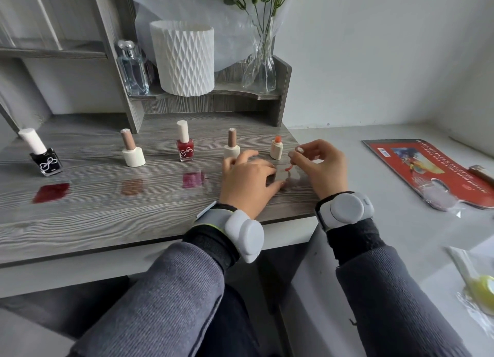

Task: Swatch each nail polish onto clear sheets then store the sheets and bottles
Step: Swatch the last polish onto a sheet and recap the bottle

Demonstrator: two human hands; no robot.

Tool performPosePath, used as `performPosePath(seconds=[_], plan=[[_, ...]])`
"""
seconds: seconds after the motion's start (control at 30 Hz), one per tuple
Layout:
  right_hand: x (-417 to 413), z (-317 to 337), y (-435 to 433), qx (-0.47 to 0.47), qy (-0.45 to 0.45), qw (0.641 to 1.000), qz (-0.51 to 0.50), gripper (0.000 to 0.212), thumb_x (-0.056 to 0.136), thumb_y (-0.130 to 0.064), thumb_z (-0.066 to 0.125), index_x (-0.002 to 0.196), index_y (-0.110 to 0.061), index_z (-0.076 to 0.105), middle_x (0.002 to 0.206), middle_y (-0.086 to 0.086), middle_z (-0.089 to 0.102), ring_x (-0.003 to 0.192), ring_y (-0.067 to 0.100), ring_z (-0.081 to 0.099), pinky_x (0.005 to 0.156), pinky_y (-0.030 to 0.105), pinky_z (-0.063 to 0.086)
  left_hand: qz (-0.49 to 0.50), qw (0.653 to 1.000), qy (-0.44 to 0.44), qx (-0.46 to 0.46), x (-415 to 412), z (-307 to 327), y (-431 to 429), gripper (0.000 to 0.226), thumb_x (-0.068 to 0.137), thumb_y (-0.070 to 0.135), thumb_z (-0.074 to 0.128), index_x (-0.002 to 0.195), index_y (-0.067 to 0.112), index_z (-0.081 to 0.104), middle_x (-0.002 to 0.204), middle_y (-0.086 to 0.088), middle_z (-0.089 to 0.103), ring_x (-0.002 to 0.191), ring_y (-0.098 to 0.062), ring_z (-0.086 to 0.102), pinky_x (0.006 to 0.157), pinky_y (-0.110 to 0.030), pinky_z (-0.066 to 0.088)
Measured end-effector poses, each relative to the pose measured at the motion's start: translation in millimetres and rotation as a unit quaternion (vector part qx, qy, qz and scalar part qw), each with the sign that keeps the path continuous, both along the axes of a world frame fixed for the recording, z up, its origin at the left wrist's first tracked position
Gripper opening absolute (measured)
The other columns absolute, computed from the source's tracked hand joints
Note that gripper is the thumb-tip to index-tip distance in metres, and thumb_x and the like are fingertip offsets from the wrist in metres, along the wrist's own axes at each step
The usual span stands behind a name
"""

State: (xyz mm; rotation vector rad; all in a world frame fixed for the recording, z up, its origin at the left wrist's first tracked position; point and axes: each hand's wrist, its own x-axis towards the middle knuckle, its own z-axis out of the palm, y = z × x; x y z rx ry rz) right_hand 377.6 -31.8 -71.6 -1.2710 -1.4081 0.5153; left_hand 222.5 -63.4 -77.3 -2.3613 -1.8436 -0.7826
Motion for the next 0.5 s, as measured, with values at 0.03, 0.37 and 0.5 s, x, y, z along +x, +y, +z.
performPosePath(seconds=[0.03, 0.37, 0.5], plan=[[0.6, 0.6, -0.9, 0.003, 0.013, 1.000, -0.005, 0.013, 0.077, -0.020, 0.078, 0.077, -0.013, 0.067, 0.071, -0.005, 0.068, 0.071, 0.010, 0.056, 0.071, 0.023, 0.043, 0.001, 1.000, 0.001, 0.001, -0.1, 0.3, -0.1, 0.035, 0.087, 0.056, 0.053, 0.104, 0.031, 0.070, 0.119, 0.021, 0.061, 0.132, -0.010, 0.031, 0.091, -0.035, 0.014], [-0.9, 2.5, -2.4, -0.023, 0.002, 0.998, 0.051, 0.020, 0.078, -0.024, 0.080, 0.074, -0.010, 0.065, 0.069, -0.001, 0.073, 0.069, 0.010, 0.058, 0.074, 0.029, 0.049, 0.005, 1.000, 0.006, -0.001, 0.1, 0.1, 0.5, 0.039, 0.086, 0.059, 0.051, 0.104, 0.029, 0.069, 0.119, 0.019, 0.062, 0.132, -0.011, 0.031, 0.092, -0.037, 0.016], [-0.2, 0.2, -0.5, -0.027, -0.011, 0.999, 0.018, 0.021, 0.077, -0.021, 0.078, 0.074, -0.010, 0.061, 0.069, 0.003, 0.071, 0.073, 0.021, 0.065, 0.074, 0.036, 0.051, 0.003, 1.000, 0.004, -0.008, -0.3, 0.6, -0.8, 0.040, 0.087, 0.059, 0.050, 0.109, 0.031, 0.067, 0.123, 0.019, 0.060, 0.134, -0.011, 0.030, 0.094, -0.037, 0.017]])
